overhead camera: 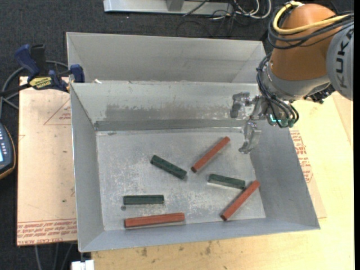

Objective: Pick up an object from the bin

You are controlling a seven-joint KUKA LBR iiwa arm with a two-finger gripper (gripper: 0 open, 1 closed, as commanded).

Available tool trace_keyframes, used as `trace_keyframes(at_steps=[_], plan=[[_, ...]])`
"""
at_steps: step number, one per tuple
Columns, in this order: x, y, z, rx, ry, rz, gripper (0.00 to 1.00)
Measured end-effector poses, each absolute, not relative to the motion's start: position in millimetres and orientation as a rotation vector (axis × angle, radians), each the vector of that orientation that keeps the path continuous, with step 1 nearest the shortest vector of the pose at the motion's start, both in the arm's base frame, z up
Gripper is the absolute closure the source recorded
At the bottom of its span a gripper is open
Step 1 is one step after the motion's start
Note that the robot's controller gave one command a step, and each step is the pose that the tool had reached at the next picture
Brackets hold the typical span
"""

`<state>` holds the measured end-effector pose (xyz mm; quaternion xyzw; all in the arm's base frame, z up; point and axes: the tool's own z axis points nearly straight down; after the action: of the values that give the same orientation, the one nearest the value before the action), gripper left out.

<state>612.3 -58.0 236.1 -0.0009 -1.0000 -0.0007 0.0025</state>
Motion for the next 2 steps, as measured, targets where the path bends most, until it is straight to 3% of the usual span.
trace_keyframes(at_steps=[1, 2], plan=[[609.6, -49.7, 67.0, 0.034, -3.132, -0.002, 0.00], [612.7, -49.8, 71.4, 0.036, -3.147, 0.000, 1.00]])
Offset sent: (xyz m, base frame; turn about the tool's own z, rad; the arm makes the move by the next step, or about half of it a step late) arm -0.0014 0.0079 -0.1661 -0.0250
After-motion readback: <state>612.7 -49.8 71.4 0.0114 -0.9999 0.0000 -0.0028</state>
